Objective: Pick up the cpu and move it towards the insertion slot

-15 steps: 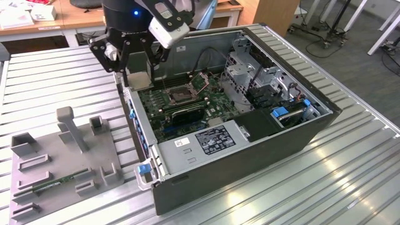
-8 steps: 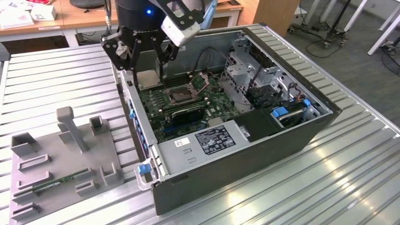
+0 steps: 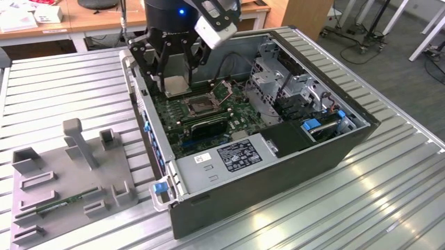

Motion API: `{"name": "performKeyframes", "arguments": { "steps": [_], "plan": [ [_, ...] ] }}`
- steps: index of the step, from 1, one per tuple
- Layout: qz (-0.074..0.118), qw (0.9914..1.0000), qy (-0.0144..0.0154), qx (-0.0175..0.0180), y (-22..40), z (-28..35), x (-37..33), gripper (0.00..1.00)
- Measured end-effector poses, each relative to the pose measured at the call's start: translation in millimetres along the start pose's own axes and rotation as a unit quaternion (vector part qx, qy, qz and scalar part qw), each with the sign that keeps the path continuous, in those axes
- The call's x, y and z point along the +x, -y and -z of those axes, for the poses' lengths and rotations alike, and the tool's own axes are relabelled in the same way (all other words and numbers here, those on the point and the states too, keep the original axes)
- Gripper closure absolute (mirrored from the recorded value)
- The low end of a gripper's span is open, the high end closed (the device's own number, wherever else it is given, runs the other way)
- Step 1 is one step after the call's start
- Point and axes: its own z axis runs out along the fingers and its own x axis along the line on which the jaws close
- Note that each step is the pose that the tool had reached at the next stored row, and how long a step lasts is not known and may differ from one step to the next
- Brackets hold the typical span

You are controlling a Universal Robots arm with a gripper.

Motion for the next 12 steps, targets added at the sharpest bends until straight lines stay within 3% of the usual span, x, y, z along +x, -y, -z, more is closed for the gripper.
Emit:
{"name": "performKeyframes", "arguments": {
  "steps": [12],
  "plan": [
    [0.000,1.00000,0.0000,0.0000,0.6,0.0,-30.9,0.46]
  ]
}}
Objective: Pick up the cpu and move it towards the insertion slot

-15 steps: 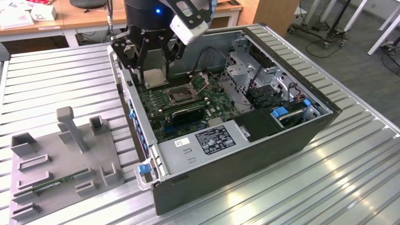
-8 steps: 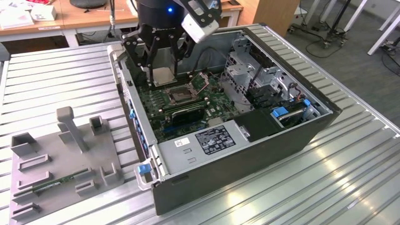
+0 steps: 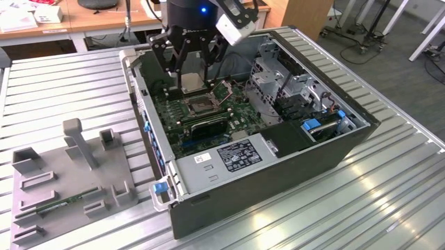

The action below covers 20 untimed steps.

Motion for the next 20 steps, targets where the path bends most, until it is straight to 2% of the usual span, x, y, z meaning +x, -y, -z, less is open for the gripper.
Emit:
{"name": "performKeyframes", "arguments": {
  "steps": [10,20],
  "plan": [
    [0.000,1.00000,0.0000,0.0000,0.4,0.1,-24.3,0.46],
    [0.000,1.00000,0.0000,0.0000,-0.6,-0.1,-26.4,0.46]
  ]
}}
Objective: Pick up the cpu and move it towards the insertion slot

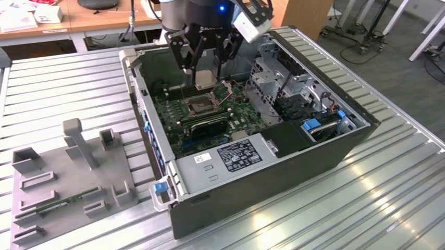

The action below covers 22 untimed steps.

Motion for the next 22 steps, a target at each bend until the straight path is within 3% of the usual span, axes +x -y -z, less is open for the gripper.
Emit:
{"name": "performKeyframes", "arguments": {
  "steps": [9,22],
  "plan": [
    [0.000,1.00000,0.0000,-0.0003,-7.7,-2.0,-0.1,0.46],
    [0.000,1.00000,0.0000,-0.0009,-25.8,-5.4,-0.4,0.46]
  ]
}}
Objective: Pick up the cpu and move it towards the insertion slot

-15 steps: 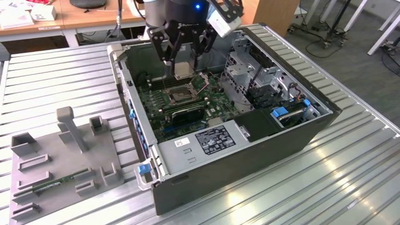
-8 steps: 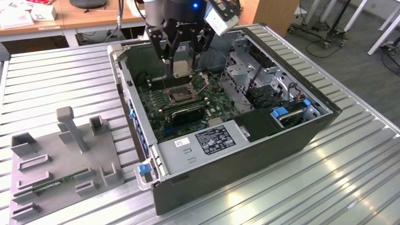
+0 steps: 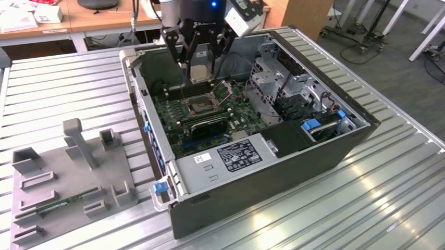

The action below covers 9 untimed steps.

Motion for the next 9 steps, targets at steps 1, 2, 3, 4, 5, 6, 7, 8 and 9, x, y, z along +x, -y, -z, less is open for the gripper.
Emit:
{"name": "performKeyframes", "arguments": {
  "steps": [1,2,3,4,5,6,7,8,9],
  "plan": [
    [0.000,1.00000,0.0000,0.0000,-1.5,-0.3,0.0,0.46],
    [0.000,1.00000,0.0000,-0.0001,-2.9,-0.5,-0.1,0.46],
    [0.000,1.00000,0.0000,-0.0001,-4.4,-0.7,-0.1,0.46],
    [0.000,1.00000,0.0000,-0.0002,-5.9,-1.0,-0.1,0.46],
    [0.000,1.00000,0.0000,-0.0003,-7.5,-1.3,-0.1,0.46],
    [0.000,1.00000,0.0000,-0.0004,-9.2,-1.5,-0.2,0.46],
    [0.000,1.00000,0.0000,-0.0005,-10.7,-1.8,-0.2,0.46],
    [0.000,1.00000,0.0000,-0.0006,-12.1,-2.1,-0.2,0.46],
    [0.000,1.00000,0.0000,-0.0008,-13.3,-2.3,-0.3,0.46]
  ]
}}
